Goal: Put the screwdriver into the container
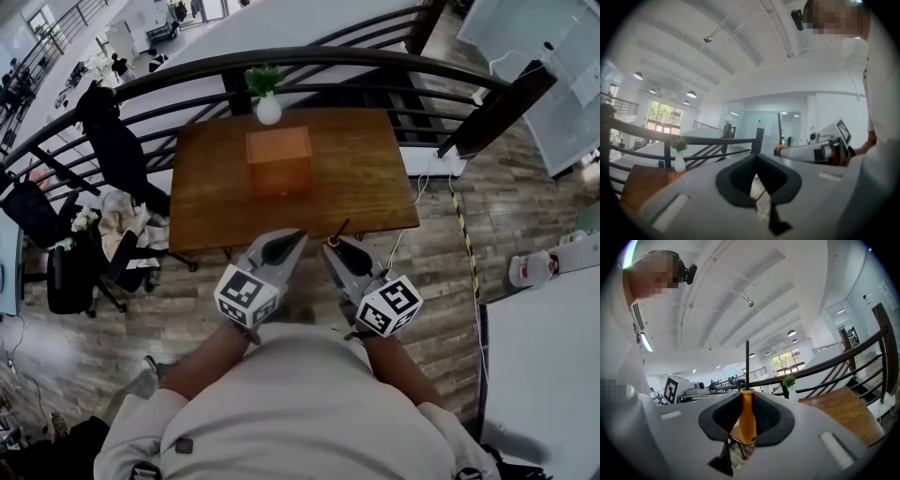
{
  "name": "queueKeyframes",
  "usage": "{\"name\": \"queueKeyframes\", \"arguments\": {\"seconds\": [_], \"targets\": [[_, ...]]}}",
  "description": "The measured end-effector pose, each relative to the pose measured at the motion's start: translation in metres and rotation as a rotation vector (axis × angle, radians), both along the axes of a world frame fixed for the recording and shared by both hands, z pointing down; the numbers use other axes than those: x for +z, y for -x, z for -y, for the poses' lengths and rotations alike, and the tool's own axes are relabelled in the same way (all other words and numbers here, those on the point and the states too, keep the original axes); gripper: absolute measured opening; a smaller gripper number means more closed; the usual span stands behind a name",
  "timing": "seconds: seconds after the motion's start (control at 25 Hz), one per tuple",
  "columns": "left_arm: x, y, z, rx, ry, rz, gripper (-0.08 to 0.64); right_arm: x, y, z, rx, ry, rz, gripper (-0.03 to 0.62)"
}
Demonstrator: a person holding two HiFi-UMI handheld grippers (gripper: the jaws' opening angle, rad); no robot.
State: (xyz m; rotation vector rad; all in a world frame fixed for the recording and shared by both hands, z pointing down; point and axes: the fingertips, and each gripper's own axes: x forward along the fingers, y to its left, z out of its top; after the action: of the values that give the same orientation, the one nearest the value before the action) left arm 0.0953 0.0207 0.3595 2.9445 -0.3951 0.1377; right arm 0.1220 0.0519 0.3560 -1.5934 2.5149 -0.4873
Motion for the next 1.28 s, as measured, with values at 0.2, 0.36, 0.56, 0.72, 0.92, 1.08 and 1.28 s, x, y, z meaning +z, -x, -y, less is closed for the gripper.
{"name": "queueKeyframes", "arguments": {"seconds": [0.2, 0.36, 0.56, 0.72, 0.92, 1.08, 1.28], "targets": [[0.008, 0.001, 0.016, -0.002, 0.012, 0.008, 0.003, 0.006, 0.000, 0.017, 0.001, 0.011, 0.008, 0.077], [0.008, 0.003, 0.032, 0.001, 0.013, 0.006, 0.003, 0.007, 0.004, 0.035, -0.020, 0.012, 0.000, 0.077], [0.007, 0.008, 0.064, -0.015, 0.017, 0.000, 0.003, 0.006, 0.009, 0.068, -0.034, 0.013, -0.005, 0.077], [0.000, 0.014, 0.103, -0.022, 0.011, -0.004, 0.003, -0.001, 0.013, 0.107, -0.038, 0.009, -0.012, 0.077], [-0.017, 0.018, 0.150, -0.023, -0.014, -0.015, 0.003, -0.014, 0.019, 0.152, -0.043, -0.017, -0.021, 0.077], [-0.021, 0.025, 0.177, -0.017, -0.022, -0.013, 0.003, -0.020, 0.026, 0.179, -0.041, -0.031, -0.020, 0.077], [-0.017, 0.031, 0.201, -0.016, -0.023, 0.002, 0.003, -0.017, 0.033, 0.205, -0.041, -0.032, 0.000, 0.077]]}}
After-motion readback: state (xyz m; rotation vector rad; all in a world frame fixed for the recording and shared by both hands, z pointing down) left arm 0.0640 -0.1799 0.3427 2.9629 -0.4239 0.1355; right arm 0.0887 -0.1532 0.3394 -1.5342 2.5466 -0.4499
